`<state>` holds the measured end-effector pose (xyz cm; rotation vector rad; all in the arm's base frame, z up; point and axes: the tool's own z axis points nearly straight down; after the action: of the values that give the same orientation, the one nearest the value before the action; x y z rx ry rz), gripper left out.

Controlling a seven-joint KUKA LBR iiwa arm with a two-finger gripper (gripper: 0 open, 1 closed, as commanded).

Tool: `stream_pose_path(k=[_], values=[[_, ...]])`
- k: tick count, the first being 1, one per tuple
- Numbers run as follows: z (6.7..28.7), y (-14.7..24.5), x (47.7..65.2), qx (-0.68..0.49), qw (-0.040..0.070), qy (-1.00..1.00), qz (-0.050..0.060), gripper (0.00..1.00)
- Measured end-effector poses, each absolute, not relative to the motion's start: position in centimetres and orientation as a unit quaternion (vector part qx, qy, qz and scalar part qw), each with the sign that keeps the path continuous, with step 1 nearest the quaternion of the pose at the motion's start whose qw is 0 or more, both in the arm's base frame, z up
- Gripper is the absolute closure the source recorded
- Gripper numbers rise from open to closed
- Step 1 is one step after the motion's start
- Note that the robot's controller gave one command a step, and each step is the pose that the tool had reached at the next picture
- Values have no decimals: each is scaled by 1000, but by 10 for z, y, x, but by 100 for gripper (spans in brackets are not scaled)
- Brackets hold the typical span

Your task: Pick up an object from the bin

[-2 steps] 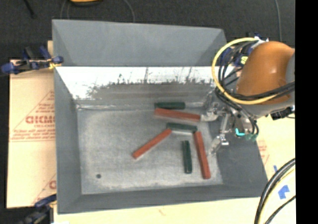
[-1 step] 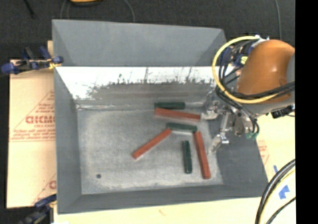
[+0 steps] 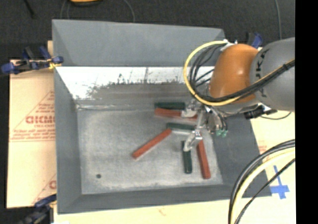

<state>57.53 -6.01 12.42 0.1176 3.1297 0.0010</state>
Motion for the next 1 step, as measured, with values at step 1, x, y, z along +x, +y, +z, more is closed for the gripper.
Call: stream_pose_path(k=[1], values=[[114,-42,586,113,-1,994,1,0]])
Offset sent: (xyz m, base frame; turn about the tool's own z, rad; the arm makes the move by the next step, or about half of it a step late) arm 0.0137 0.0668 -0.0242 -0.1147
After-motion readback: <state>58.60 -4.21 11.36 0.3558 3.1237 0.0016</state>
